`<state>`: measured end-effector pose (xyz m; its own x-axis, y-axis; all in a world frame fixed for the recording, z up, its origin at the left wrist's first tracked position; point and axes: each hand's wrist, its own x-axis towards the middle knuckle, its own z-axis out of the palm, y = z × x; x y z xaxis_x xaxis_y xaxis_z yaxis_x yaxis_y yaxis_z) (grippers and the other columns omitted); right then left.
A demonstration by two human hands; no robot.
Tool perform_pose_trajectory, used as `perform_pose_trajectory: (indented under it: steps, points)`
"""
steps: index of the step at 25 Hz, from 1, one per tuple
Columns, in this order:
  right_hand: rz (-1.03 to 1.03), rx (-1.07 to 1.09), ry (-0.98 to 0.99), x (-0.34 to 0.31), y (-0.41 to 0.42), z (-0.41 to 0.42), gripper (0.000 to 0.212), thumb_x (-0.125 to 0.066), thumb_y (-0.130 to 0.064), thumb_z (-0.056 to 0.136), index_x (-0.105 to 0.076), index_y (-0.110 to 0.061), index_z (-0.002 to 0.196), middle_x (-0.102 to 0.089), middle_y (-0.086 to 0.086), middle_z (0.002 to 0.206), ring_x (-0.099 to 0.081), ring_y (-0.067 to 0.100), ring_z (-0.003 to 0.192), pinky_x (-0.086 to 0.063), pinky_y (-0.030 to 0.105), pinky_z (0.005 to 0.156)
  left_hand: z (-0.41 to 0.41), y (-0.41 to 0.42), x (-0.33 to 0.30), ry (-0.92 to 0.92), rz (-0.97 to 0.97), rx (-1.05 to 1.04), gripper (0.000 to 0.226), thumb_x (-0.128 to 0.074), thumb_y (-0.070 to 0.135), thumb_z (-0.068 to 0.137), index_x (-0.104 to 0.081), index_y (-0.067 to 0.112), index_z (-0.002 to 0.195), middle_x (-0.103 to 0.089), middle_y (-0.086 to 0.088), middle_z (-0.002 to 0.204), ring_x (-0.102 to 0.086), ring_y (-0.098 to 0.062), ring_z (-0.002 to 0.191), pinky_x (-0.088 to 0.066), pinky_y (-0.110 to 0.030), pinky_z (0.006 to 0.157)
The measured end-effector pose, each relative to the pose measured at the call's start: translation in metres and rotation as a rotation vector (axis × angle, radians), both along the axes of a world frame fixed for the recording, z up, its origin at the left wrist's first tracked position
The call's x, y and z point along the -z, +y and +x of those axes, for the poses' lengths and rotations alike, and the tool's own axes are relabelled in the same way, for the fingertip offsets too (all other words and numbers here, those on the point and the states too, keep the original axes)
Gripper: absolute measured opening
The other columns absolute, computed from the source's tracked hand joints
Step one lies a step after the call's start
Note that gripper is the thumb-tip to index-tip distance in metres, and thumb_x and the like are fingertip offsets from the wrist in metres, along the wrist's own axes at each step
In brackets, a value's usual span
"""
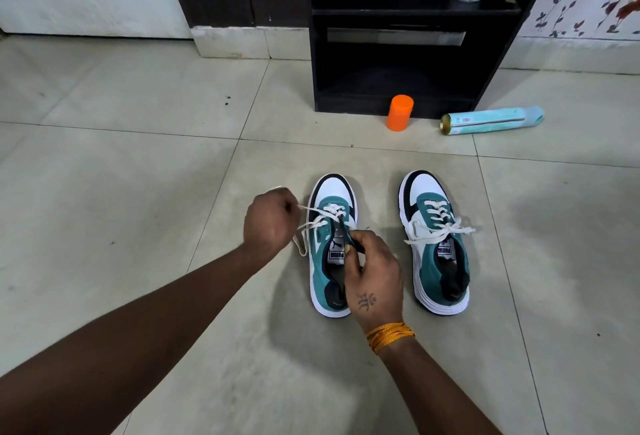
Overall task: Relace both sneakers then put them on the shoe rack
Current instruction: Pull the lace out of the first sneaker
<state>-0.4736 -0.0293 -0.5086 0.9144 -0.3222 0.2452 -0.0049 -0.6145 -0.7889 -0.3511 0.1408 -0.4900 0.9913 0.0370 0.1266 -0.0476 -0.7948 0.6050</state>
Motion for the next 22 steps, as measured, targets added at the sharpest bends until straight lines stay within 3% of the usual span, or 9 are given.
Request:
perform_pose_trajectory:
  steps: [2,5,7,10,11,13,15,18,22]
  points:
    - [0.005,0.008,-0.002,0.001,-0.002,0.001,0.023,-0.058,-0.017,0.095,-0.066,-0.018,0.116,-0.071,-0.002,0.109,-0.069,0.020,0.099,-0.057,0.042,0.084,-0.009,-0.002,-0.001,-0.187,0.152,0.297,0.022,-0.064,0.017,0.088,-0.077,0.019,0.106,-0.078,0.002,0.104,-0.072,-0.023,0.095,-0.056,-0.037,0.090]
    - [0.006,0.006,-0.002,0.004,-0.003,0.001,0.025,-0.058,-0.017,0.094,-0.067,-0.018,0.117,-0.071,-0.002,0.110,-0.069,0.020,0.101,-0.057,0.043,0.086,-0.013,-0.013,-0.007,-0.239,0.248,0.545,0.014,-0.060,0.021,0.091,-0.071,0.019,0.098,-0.073,0.004,0.094,-0.067,-0.023,0.087,-0.055,-0.041,0.076]
    - [0.008,0.002,0.002,0.001,-0.001,0.001,0.024,-0.059,-0.015,0.095,-0.067,-0.018,0.117,-0.072,-0.002,0.110,-0.069,0.020,0.101,-0.057,0.042,0.085,-0.010,-0.017,-0.001,-0.208,0.203,0.442,0.008,-0.058,0.020,0.088,-0.063,0.014,0.086,-0.066,0.001,0.078,-0.062,-0.024,0.072,-0.053,-0.041,0.066]
    - [0.001,-0.008,0.008,-0.001,0.001,0.000,0.022,-0.060,-0.015,0.095,-0.067,-0.018,0.116,-0.072,-0.002,0.109,-0.070,0.020,0.100,-0.058,0.042,0.083,-0.003,-0.016,0.007,0.089,-0.149,-0.083,0.012,-0.059,0.017,0.088,-0.062,0.009,0.079,-0.068,-0.002,0.073,-0.066,-0.025,0.072,-0.053,-0.038,0.069]
    - [0.001,-0.008,0.013,-0.001,0.002,-0.001,0.022,-0.060,-0.015,0.096,-0.067,-0.018,0.116,-0.072,-0.002,0.109,-0.070,0.019,0.100,-0.058,0.042,0.083,-0.004,-0.016,0.008,0.151,-0.210,-0.156,0.011,-0.058,0.018,0.088,-0.062,0.010,0.081,-0.069,-0.002,0.074,-0.068,-0.025,0.074,-0.055,-0.038,0.071]
    - [-0.001,0.007,0.014,-0.001,0.002,-0.001,0.022,-0.061,-0.013,0.096,-0.067,-0.017,0.116,-0.072,-0.002,0.110,-0.070,0.020,0.099,-0.058,0.042,0.083,-0.015,-0.016,0.008,0.058,-0.109,0.017,0.010,-0.058,0.017,0.089,-0.063,0.017,0.098,-0.071,0.001,0.087,-0.068,-0.022,0.078,-0.057,-0.037,0.071]
    - [-0.003,0.023,0.012,-0.001,0.003,-0.002,0.023,-0.062,-0.011,0.095,-0.067,-0.016,0.116,-0.071,-0.001,0.110,-0.070,0.021,0.099,-0.058,0.041,0.084,-0.023,-0.015,0.007,-0.116,0.085,0.326,0.028,-0.057,0.017,0.092,-0.061,0.022,0.119,-0.072,0.002,0.110,-0.068,-0.023,0.092,-0.056,-0.036,0.076]
    - [0.004,0.026,0.007,-0.003,0.004,-0.003,0.022,-0.061,-0.011,0.095,-0.067,-0.016,0.116,-0.071,-0.001,0.109,-0.069,0.020,0.099,-0.057,0.040,0.084,-0.021,-0.015,0.003,-0.202,0.227,0.499,0.021,-0.046,0.023,0.093,-0.056,0.017,0.111,-0.071,-0.004,0.099,-0.067,-0.032,0.085,-0.055,-0.043,0.067]
    - [0.000,0.040,0.009,-0.002,0.004,-0.003,0.021,-0.062,-0.012,0.095,-0.067,-0.017,0.114,-0.071,-0.001,0.108,-0.069,0.020,0.097,-0.057,0.039,0.081,-0.005,-0.018,0.008,0.051,-0.461,0.111,0.010,-0.046,0.023,0.093,-0.053,0.016,0.096,-0.075,-0.001,0.082,-0.075,-0.020,0.074,-0.062,-0.047,0.070]
